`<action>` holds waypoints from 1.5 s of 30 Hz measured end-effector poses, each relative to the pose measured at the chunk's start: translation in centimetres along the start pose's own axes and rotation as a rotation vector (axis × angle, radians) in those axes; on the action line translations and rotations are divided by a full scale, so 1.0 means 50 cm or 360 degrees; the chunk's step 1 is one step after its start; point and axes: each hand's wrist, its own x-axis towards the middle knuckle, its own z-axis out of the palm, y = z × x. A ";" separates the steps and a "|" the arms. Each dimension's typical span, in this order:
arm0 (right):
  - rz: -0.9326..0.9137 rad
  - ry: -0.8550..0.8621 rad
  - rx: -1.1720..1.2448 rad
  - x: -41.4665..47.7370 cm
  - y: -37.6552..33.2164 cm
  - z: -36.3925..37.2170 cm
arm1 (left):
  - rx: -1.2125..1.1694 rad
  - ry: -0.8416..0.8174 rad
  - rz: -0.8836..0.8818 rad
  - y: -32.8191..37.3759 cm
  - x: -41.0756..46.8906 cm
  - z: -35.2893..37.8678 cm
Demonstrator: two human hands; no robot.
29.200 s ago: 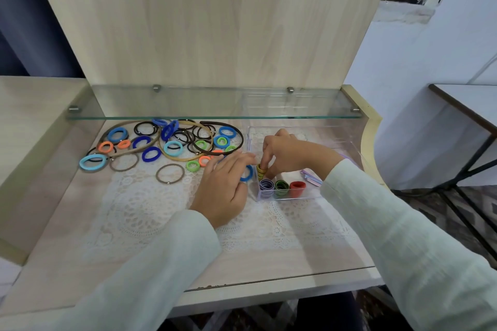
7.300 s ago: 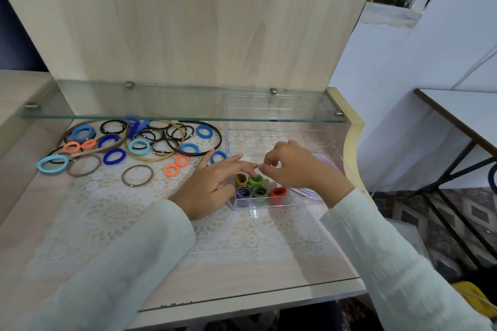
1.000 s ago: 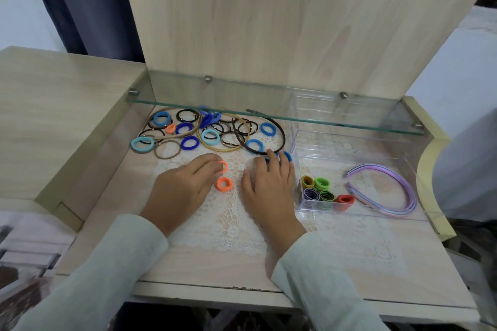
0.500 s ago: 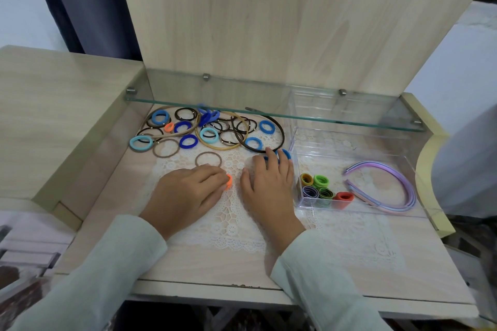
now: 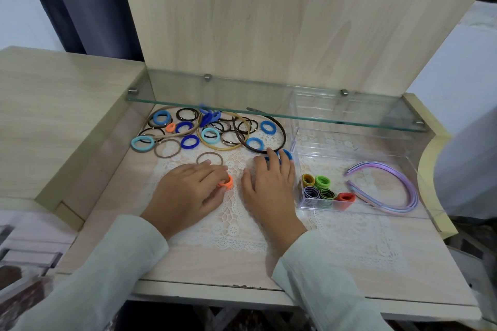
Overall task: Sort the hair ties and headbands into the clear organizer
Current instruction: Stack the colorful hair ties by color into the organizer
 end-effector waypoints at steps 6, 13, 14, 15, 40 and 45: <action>0.0000 0.0024 -0.0012 -0.001 -0.001 0.001 | -0.0012 0.0114 -0.0292 -0.007 0.011 -0.017; -0.0008 0.0083 -0.0041 0.000 -0.004 0.006 | 0.0307 -0.0093 -0.1108 -0.129 0.038 0.021; -0.0006 0.0074 -0.0042 0.001 -0.003 0.006 | 0.0312 -0.0114 -0.1152 -0.142 0.045 0.022; -0.0003 0.0067 -0.0040 0.001 -0.002 0.005 | 0.0303 -0.0113 -0.1177 -0.154 0.053 0.024; 0.0001 0.0146 -0.0053 0.006 0.000 0.016 | -0.0188 0.0160 -0.1252 -0.219 0.082 0.025; -0.0015 0.0142 -0.0092 0.003 0.001 0.016 | -0.0329 0.0193 -0.0773 -0.158 0.034 -0.004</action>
